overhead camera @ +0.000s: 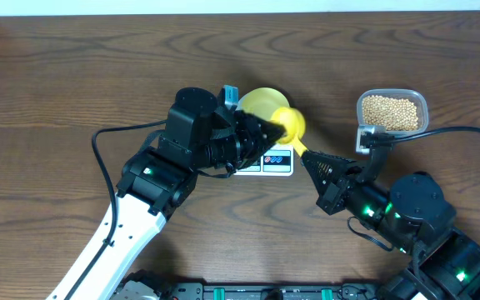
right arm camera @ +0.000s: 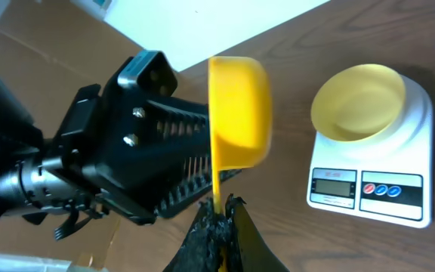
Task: Scoop item into bowl and weigh 50g on scale
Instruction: 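Carry the scoop with the right gripper over the soybean tub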
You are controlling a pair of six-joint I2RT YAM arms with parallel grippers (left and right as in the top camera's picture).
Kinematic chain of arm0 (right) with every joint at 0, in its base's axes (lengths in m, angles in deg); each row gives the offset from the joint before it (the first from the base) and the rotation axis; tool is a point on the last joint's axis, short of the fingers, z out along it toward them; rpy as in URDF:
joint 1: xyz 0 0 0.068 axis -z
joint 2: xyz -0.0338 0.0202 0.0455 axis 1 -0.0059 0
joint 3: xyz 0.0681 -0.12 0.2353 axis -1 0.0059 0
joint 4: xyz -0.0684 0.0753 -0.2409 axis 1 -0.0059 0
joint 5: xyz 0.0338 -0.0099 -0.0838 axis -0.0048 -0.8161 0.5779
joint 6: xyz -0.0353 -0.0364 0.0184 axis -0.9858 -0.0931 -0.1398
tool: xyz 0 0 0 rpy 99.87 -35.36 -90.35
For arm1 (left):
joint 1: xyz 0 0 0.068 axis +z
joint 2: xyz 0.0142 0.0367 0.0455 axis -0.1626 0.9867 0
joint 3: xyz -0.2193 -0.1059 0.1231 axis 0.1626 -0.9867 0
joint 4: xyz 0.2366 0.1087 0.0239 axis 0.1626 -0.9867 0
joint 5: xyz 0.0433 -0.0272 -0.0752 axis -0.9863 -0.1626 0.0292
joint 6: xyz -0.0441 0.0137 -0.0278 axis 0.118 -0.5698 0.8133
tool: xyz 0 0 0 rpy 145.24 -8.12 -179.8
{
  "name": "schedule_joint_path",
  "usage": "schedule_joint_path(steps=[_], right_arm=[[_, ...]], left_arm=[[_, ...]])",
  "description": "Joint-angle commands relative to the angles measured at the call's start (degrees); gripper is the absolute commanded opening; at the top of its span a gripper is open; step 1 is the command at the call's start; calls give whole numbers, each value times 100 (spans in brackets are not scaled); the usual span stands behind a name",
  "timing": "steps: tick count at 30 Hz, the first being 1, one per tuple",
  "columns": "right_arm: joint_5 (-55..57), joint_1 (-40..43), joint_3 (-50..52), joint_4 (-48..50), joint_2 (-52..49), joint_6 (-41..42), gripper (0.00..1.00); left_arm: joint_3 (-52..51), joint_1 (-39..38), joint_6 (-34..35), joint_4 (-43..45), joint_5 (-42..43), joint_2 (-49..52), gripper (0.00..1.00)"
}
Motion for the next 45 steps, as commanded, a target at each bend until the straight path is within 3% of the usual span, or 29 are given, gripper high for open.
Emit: schedule_joint_path(steps=[1,4,10,16,22,23,26,29,33,38,45], right_arm=[[461,24,-105,11,7,59,2],[769,24,-105,15,7,55,2],[1384,35,-105,-28,4,-247,2],[1488,442,-452,-546,-79,-358,1],[1486,1137,-1641,-1878,-481,-791,2],[1480,1248,-1823,-2083,-568,-835,1],[1237,1661,-2406,-2682,-931,-1161,2],[852,2065,-2820,-3086,-1279,-1449,1],[461,2653,-3211,-3416,-1742,-1650,1],[-575,3445,-3491,-3436,-2312,-2190,1],[-1908,4389,-3554,-3512,-2983,-3119,1]], left_arm=[[83,24,2,-20,-7,-74,56],[83,24,-55,-33,-7,-74,66],[83,24,-426,-37,-7,-74,73],[83,24,-1838,-168,-9,-74,77],[85,24,-3246,-850,-55,-74,79],[96,24,-3449,-957,-57,-76,75],[267,24,-3873,-1633,-680,-76,49],[612,-7,-4190,-2583,-1849,-74,10],[929,-162,-4424,-3198,-2616,-74,7],[929,-533,-4699,-3193,-2649,20,7],[828,-817,-4695,-3163,-3418,553,7]])
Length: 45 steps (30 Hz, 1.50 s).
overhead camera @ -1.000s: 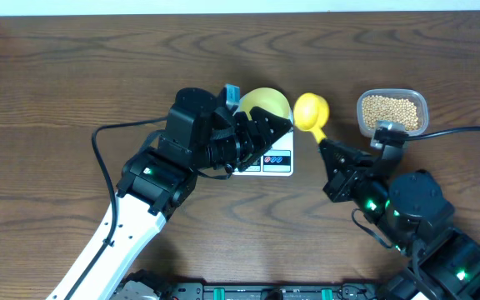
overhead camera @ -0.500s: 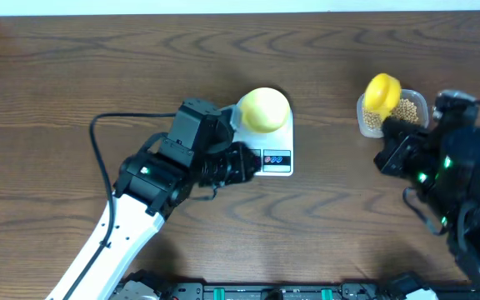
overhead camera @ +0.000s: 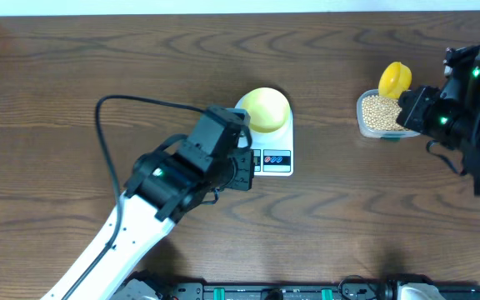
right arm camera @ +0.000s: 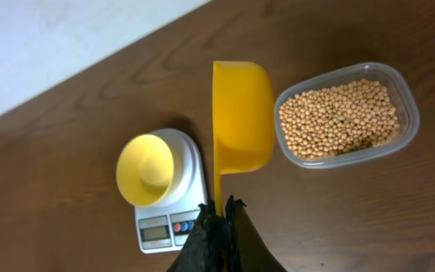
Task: Scoop item into bowl and weigh 50g on scale
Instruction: 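Carry the scoop with the right gripper over the soybean tub, then move the left gripper down to the scale's TARE button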
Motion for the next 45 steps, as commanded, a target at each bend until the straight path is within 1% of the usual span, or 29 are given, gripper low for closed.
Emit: schedule_joint_path(steps=[1,9,15,18,22,26,30,34,39,42,45], right_arm=[[-1029,334,-144,-74,-243,-669,1],[-1034,404,-142,-299,-367,-691,1],[-1005,407,-140,-313,-369,-909,1],[-890,407,-140,-319,-369,-905,1],[-590,407,-140,-387,-369,-901,1],[-365,407,-140,-470,-369,-903,1],[-365,407,-140,-483,-372,-903,1],[-367,407,-140,-439,-372,-901,1],[-365,407,-140,-376,-372,-903,1],[-365,407,-140,-374,-372,-903,1],[-365,407,-140,-339,-372,-903,1]], left_arm=[[-68,-44,-142,92,-595,409,7],[-240,-46,-144,601,-160,1635,7],[-240,-46,-575,1078,-164,2441,7],[-240,-44,-595,1121,-149,2708,8],[-240,-42,-656,1119,-144,2618,7],[-240,-33,-789,1119,-109,2037,7],[-310,-76,-870,1294,295,1598,8],[-529,-232,-874,1768,341,1668,7],[-1102,-306,-868,2583,-229,1869,7],[-1255,-306,-916,2695,-382,1947,7],[-1270,-306,-1132,2771,-367,1980,7]])
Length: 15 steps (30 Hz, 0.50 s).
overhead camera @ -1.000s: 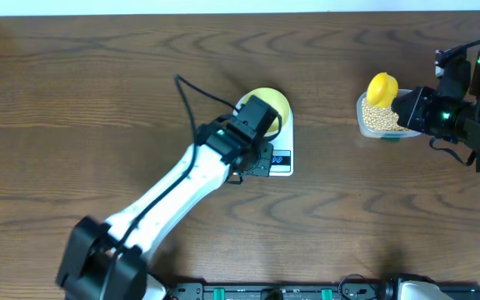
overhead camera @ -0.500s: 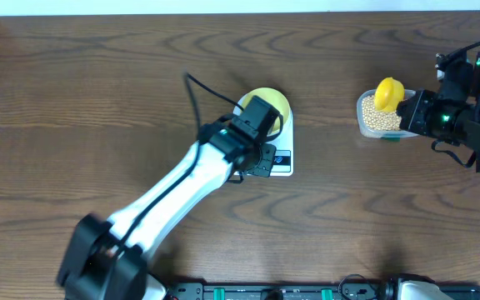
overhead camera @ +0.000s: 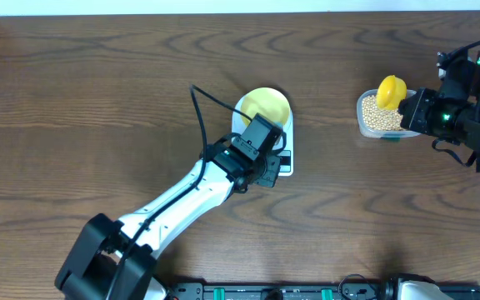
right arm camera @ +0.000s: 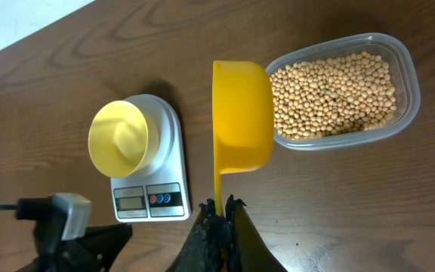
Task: Scoop item into bowl and weigh 50g on scale
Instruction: 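Move the left gripper down to the scale's TARE button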
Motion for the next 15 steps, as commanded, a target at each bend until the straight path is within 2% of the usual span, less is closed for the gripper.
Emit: schedule_joint_path(steps=[1,9,15], right_arm=[[52,28,-133,57,57,-94,1],[52,28,-133,63,57,-94,1],[52,28,-133,63,57,-96,1]], left_arm=[[17,9,-422,157,-201,20,7],[17,9,-1088,402,-203,501,7],[15,9,-1099,616,-208,673,7]])
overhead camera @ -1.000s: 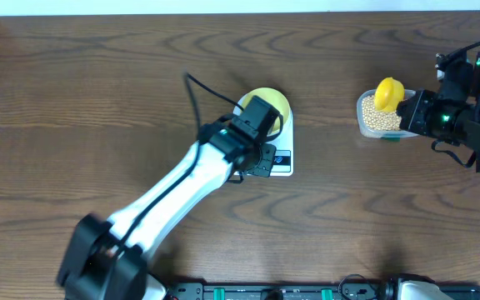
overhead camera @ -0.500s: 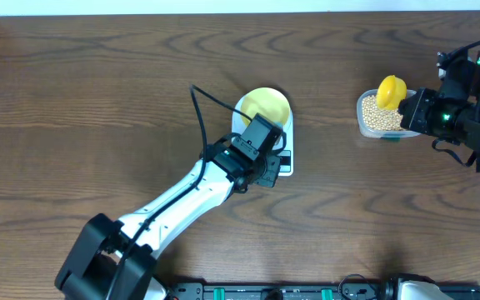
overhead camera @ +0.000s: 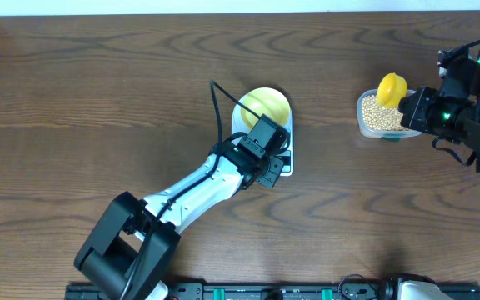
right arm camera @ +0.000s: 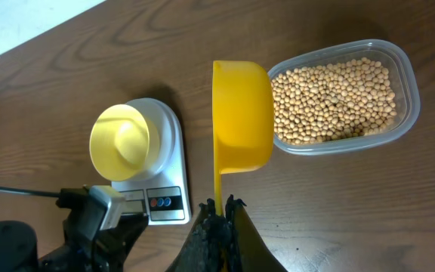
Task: Scoop item into bowl and weigh 50g on scale
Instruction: 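Move the left gripper down to the scale's TARE button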
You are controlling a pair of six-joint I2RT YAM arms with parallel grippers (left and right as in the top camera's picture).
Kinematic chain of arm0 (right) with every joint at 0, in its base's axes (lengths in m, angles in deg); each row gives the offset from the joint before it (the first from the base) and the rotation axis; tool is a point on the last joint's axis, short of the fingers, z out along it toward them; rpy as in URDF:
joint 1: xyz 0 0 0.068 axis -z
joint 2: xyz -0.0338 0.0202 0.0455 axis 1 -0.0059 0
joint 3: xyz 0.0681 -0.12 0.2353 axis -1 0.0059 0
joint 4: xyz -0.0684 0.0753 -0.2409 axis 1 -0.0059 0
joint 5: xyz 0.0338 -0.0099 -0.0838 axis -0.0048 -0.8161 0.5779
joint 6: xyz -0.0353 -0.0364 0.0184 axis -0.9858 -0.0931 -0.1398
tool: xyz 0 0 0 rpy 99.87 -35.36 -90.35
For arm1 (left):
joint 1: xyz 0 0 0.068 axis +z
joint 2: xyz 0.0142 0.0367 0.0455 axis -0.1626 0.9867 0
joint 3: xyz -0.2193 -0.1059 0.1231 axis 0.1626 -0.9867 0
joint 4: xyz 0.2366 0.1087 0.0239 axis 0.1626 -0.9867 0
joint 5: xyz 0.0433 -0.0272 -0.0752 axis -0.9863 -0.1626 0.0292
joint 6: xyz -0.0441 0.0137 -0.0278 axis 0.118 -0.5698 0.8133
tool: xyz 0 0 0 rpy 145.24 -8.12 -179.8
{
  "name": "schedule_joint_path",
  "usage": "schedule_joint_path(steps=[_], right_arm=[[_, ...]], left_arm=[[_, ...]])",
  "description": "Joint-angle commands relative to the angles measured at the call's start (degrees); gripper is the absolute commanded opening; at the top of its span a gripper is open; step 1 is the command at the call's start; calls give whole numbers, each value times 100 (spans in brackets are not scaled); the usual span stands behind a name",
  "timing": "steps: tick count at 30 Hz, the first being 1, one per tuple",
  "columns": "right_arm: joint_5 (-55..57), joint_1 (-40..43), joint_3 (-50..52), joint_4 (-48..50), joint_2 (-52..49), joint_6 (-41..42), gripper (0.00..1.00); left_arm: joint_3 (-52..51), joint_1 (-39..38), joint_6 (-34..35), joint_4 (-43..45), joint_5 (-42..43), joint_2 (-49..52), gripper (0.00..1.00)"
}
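Observation:
A yellow bowl (overhead camera: 265,103) sits on the white scale (overhead camera: 283,168) at mid-table. My left gripper (overhead camera: 274,162) lies over the scale's front panel; in the right wrist view the left gripper (right arm camera: 131,223) covers the display, and its finger gap is not visible. My right gripper (right arm camera: 221,205) is shut on the handle of a yellow scoop (right arm camera: 242,113). The scoop (overhead camera: 391,87) hangs on its side over the left end of the clear tub of beans (right arm camera: 342,94). The bowl (right arm camera: 119,141) looks empty.
The left arm (overhead camera: 182,200) stretches diagonally from the near edge to the scale, its cable (overhead camera: 223,104) looping beside the bowl. The bean tub (overhead camera: 373,121) stands at the right, close to the right arm (overhead camera: 465,117). A white wall edge (right arm camera: 21,30) borders the far side.
My left gripper has slid slightly further onto the scale's front panel and now hides the display in the right wrist view. The right gripper and scoop have hardly moved.
First both grippers were at the scale, the scoop in my right gripper beside the left one. Then the right gripper held the scoop by the bean tub, with the left gripper left of the scale. Later the left gripper was at the scale's front, where it remains.

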Motion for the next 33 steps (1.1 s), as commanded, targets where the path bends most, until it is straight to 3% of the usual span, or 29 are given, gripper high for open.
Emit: schedule_joint_path(steps=[1,27,33], right_arm=[[52,28,-133,-11,57,-96,1],[52,28,-133,-70,57,-98,1],[52,28,-133,-70,57,-96,1]], left_arm=[[20,9,-177,144,-79,15,7],[-9,26,39,651,-380,492,7],[-9,28,39,691,-828,492,7]])
